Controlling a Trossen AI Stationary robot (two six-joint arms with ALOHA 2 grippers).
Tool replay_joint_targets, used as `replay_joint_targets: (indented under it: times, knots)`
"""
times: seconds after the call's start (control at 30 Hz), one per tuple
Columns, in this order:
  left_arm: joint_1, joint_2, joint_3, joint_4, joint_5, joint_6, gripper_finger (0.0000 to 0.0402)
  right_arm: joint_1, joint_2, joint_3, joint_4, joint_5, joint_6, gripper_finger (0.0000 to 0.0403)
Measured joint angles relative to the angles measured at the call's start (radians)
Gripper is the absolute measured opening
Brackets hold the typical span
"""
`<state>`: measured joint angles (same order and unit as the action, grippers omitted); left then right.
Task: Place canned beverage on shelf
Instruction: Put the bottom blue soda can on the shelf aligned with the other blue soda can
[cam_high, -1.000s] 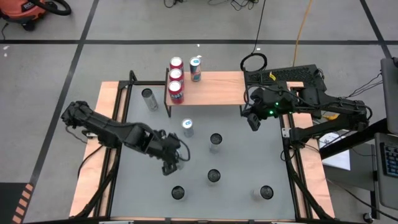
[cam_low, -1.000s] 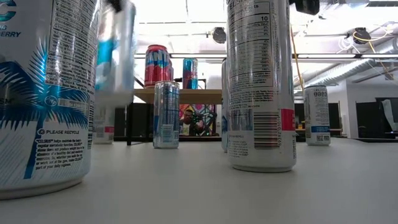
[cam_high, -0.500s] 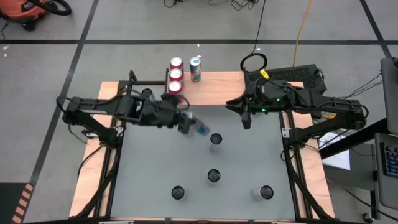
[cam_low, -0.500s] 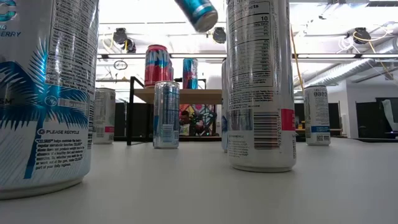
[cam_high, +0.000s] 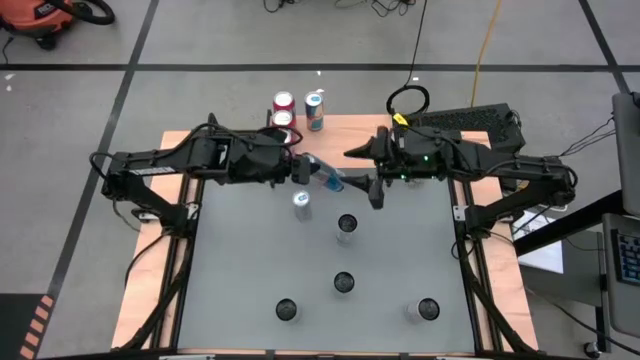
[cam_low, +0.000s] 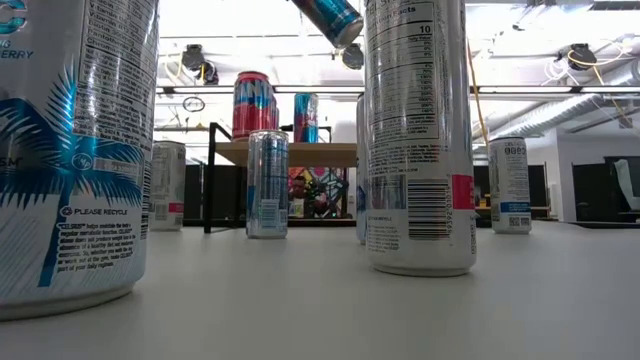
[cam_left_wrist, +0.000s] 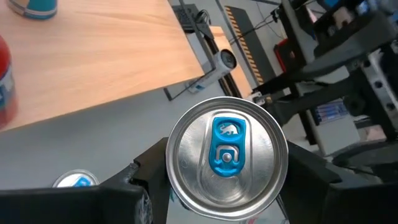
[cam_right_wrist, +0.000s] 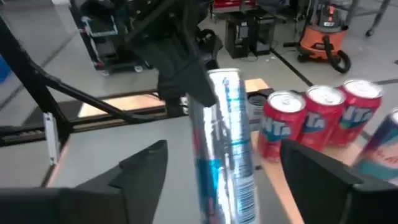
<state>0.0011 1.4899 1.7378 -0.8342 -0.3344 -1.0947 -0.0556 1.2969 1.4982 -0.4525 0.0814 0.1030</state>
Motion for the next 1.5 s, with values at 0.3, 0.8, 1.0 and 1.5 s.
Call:
replay_joint_targets:
  times: [0.3,0.8,1.0,1.5]
  knots:
    - [0.038,0.000,0.000,-0.002,0.000,0.000,0.0215,-0.057,0.249,0.369,-0.349,-0.086,-0.120,0.0303]
    - [0.045,0.000,0.000,-0.006,-0.002,0.000,0.0215,-0.107,0.454,0.578,-0.510,-0.173,-0.204,0.0299]
    - [0.045,0.000,0.000,-0.006,-0.007,0.001,0.0215,-0.110,0.456,0.578,-0.494,-0.186,-0.221,0.0294]
    - [0.045,0.001,-0.002,-0.023,-0.008,-0.004,0.0218,-0.115,0.479,0.578,-0.487,-0.187,-0.245,0.0194]
